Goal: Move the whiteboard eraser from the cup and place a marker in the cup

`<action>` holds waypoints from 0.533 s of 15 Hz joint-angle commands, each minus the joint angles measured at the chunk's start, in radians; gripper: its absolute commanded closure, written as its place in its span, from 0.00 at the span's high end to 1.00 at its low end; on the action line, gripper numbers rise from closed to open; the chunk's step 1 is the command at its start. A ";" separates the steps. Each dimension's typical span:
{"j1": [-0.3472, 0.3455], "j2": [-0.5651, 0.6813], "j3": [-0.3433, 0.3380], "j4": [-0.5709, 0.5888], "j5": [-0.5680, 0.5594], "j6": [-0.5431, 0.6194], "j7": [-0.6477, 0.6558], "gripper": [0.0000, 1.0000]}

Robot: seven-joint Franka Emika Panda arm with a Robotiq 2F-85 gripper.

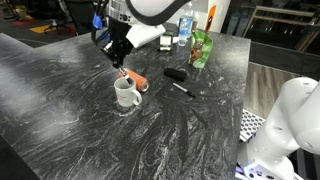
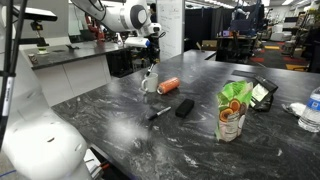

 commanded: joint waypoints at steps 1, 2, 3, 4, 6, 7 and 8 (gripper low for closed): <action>-0.001 -0.023 0.002 -0.031 0.016 0.068 0.007 0.04; -0.001 -0.020 0.001 -0.037 0.018 0.086 0.001 0.04; -0.003 -0.018 -0.001 -0.047 0.015 0.115 -0.009 0.04; -0.007 -0.017 -0.003 -0.063 -0.002 0.153 -0.012 0.04; -0.005 -0.020 0.002 -0.112 -0.023 0.245 0.003 0.04; -0.008 -0.016 0.001 -0.132 -0.030 0.285 0.006 0.04; -0.010 -0.012 -0.001 -0.149 -0.032 0.316 0.010 0.04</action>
